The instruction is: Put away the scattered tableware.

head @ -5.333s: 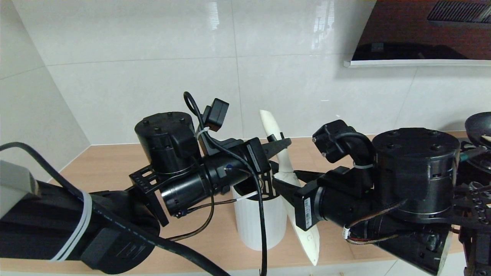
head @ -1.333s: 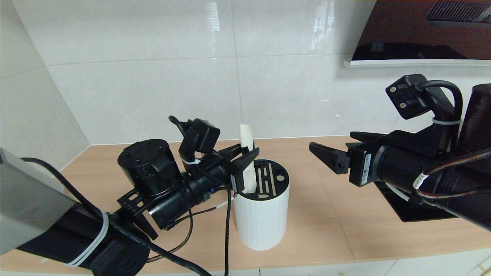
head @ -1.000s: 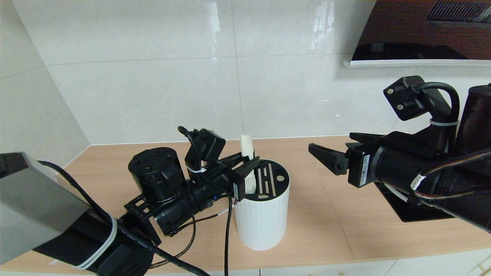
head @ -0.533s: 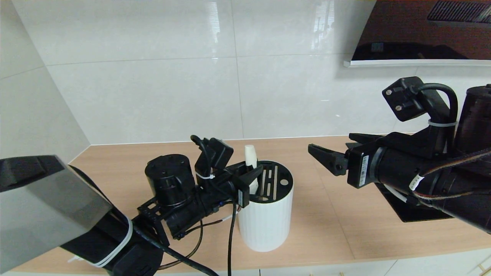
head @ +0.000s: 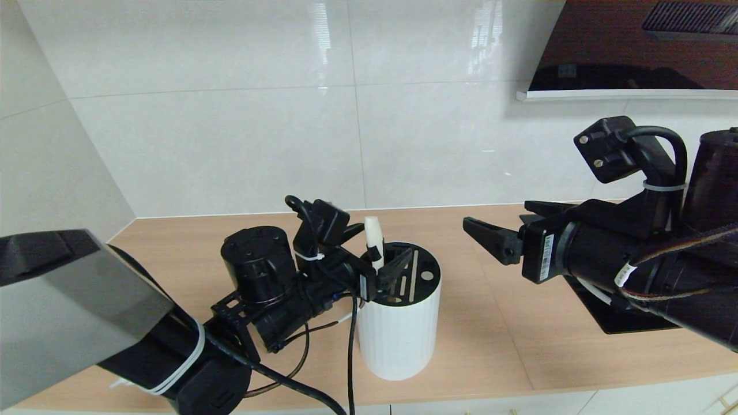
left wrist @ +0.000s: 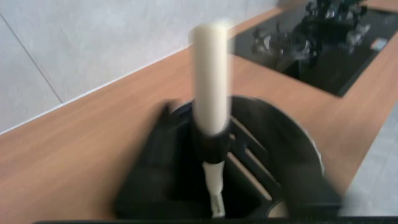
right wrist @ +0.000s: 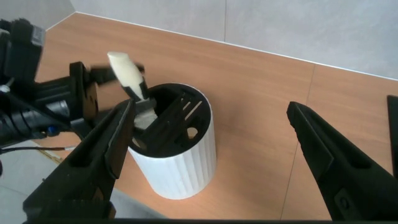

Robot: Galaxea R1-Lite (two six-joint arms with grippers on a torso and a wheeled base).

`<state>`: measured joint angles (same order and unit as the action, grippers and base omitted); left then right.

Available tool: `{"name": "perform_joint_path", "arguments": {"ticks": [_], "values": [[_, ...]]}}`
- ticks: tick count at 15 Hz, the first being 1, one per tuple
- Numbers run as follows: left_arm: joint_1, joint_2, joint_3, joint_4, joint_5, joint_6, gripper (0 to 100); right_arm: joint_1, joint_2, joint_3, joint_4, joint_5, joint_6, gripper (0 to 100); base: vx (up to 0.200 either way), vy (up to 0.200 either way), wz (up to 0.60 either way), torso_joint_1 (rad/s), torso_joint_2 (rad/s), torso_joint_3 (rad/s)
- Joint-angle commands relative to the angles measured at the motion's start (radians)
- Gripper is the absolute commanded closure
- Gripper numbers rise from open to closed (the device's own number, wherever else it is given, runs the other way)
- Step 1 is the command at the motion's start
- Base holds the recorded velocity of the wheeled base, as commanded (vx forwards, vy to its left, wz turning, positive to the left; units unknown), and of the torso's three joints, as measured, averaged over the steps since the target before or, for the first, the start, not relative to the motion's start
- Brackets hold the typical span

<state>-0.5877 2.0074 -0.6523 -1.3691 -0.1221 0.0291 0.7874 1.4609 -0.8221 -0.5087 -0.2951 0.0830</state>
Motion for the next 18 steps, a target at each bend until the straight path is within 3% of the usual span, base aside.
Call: {"name": "perform_joint_path", "arguments": {"ticks": [1,3,5,6,9,12,13,16,18], "values": [[0.000,-0.015,0.000,-0.001,0.012,0.000,0,-0.001,0.001,0.000,-0.001,0.001,0.000,0,0.000,0.000,0.00,0.000,0.00,0.000],[0.000,-0.027,0.000,-0.002,0.019,0.000,0,-0.001,0.001,0.000,-0.001,0.001,0.000,0,0.000,0.000,0.00,0.000,0.00,0.000],[0.005,-0.127,-0.013,-0.019,0.093,0.000,0,0.001,-0.005,-0.002,-0.001,-0.001,0.000,0,0.000,0.000,0.00,0.000,0.00,0.000],[0.005,-0.214,-0.013,-0.018,0.102,-0.008,0,-0.001,-0.008,-0.002,-0.002,-0.001,0.000,0,0.000,0.000,0.00,0.000,0.00,0.000],[-0.001,-0.411,0.017,0.032,0.101,-0.055,0,-0.014,-0.017,-0.002,-0.017,-0.006,0.001,0,0.000,0.000,0.00,0.000,0.00,0.000],[0.000,-0.570,0.048,0.101,0.099,-0.097,0,-0.128,-0.076,0.043,-0.024,0.002,0.001,0,0.000,0.000,0.00,0.000,0.00,0.000],[0.006,-0.624,0.080,0.104,0.099,-0.110,0,-0.160,-0.122,0.078,-0.024,0.005,0.003,0,0.000,0.000,0.00,0.000,0.00,0.000],[0.101,-0.823,0.235,0.119,0.099,-0.126,0,-0.217,-0.312,0.209,-0.019,0.007,0.001,0,0.000,0.000,0.00,0.000,0.00,0.000],[0.172,-1.082,0.399,0.278,0.096,-0.198,0,-0.303,-0.516,0.253,-0.008,0.010,-0.002,0,0.000,0.000,0.00,0.000,0.00,0.000]]}}
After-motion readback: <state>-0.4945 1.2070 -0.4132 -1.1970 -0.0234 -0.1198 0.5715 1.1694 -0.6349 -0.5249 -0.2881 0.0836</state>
